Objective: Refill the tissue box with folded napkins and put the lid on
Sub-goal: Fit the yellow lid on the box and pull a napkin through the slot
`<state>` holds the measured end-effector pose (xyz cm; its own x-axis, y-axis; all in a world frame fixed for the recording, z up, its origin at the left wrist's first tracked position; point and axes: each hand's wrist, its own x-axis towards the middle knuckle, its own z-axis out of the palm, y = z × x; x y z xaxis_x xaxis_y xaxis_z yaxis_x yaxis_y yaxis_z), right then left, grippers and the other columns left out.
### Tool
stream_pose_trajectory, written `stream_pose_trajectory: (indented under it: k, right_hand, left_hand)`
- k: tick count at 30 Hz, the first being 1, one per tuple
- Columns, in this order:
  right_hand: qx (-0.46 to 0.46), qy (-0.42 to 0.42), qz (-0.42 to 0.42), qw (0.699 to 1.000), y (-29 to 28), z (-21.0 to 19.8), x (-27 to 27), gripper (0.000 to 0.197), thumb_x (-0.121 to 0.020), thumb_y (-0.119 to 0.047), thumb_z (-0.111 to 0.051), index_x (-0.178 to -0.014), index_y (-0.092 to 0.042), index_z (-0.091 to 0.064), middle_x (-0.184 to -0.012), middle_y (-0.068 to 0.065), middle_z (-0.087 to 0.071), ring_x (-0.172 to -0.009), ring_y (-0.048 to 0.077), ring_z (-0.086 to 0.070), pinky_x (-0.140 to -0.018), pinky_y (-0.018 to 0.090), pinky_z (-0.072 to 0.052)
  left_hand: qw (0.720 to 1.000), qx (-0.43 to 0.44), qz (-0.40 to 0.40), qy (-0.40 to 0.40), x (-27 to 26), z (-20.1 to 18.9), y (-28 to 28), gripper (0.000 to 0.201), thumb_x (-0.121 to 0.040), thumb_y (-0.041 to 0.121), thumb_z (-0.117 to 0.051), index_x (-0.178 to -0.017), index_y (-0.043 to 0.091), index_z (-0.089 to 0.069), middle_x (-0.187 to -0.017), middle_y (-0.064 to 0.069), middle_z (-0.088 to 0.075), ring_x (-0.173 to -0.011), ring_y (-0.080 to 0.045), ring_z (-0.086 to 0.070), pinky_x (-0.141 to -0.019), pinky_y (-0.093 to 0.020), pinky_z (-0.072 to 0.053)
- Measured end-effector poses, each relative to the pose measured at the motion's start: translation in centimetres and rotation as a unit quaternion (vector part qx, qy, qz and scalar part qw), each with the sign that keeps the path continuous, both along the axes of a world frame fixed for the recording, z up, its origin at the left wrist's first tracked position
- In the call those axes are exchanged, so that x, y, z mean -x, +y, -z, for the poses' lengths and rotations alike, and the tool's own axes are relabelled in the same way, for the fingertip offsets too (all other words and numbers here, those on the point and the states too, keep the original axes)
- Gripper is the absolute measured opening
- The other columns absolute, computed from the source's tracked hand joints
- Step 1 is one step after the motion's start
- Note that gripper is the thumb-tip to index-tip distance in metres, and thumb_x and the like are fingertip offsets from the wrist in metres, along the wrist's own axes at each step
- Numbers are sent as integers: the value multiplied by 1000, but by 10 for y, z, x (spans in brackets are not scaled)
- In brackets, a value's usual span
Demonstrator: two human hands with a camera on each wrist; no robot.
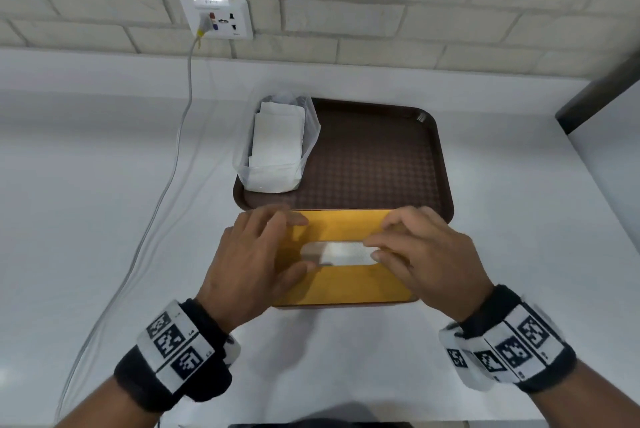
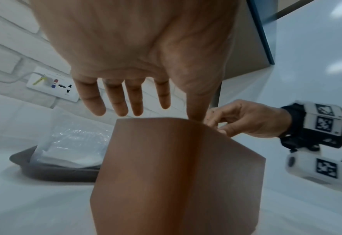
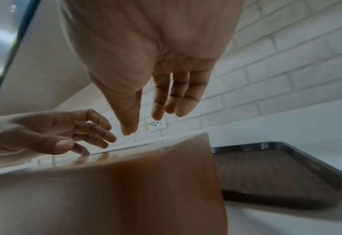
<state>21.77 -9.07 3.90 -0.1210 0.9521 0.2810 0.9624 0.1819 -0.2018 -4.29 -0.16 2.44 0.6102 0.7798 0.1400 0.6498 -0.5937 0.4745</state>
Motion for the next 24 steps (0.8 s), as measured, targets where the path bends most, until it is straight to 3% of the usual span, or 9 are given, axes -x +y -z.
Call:
stream_pose_trajectory:
  k: [5,8,10,14,15,19,22,24]
  right_hand:
    - [104,-67,-123,985,39,-7,14,15,-85,-40,-64,-92,-41,-77,-85,-13,-60,-78,12,-53,-59,20,-29]
    - [160,-131,-164,964,56,-9,20,19,-89,-41,-59,-97,-41,-76,-83,-14,-62,-79,11,-51,-56,25,-37]
    - [188,-185,-181,948,61,-10,22,21,-93,-44,-55,-98,-39,-74,-82,-14,-62,-81,11,-50,-59,27,-42]
    - [189,-236,-223,927,64,-17,24,5,-84,-39,-73,-88,-36,-74,-77,-9,-58,-74,15,-53,-51,29,-41]
    - [184,-247,-233,922,64,-17,24,9,-81,-37,-75,-91,-37,-74,-79,-7,-59,-74,17,-54,-50,30,-42]
    - [155,-291,-269,905,70,-16,28,20,-89,-30,-67,-108,-35,-67,-90,2,-54,-77,21,-48,-54,33,-46]
    - [138,-320,-286,892,79,-11,32,18,-93,-23,-61,-107,-34,-67,-88,2,-49,-72,19,-40,-53,33,-46]
    - [137,-317,-303,888,83,-8,31,16,-91,-25,-66,-105,-32,-68,-87,2,-50,-71,18,-38,-52,32,-47]
  left_hand:
    - [997,74,1,-22,6,16,-8,105,-64,87,-62,-149,33,-33,-156,2,-36,-141,-21,-37,-107,-45,-41]
    - [995,95,11,-38,7,23,-5,122,-57,88,-67,-155,30,-23,-161,3,-29,-148,-17,-27,-115,-46,-35]
    - [994,98,12,-44,7,26,-5,124,-56,88,-67,-156,30,-21,-162,4,-27,-148,-17,-27,-116,-45,-35]
    - [996,81,16,-38,9,30,-6,118,-59,89,-64,-155,35,-23,-164,4,-24,-148,-20,-29,-114,-48,-37]
    - [996,83,15,-42,9,31,-6,118,-58,89,-64,-155,35,-22,-164,5,-23,-148,-19,-29,-114,-48,-36]
    - [994,95,15,-55,9,31,-4,127,-57,88,-67,-157,35,-10,-163,7,-27,-147,-20,-31,-114,-51,-36]
    - [993,98,18,-57,9,30,-4,129,-56,87,-69,-157,39,-3,-160,6,-31,-144,-21,-35,-113,-50,-38]
    - [993,99,18,-61,9,30,-3,129,-56,87,-69,-156,41,-1,-160,6,-32,-143,-20,-36,-113,-49,-38]
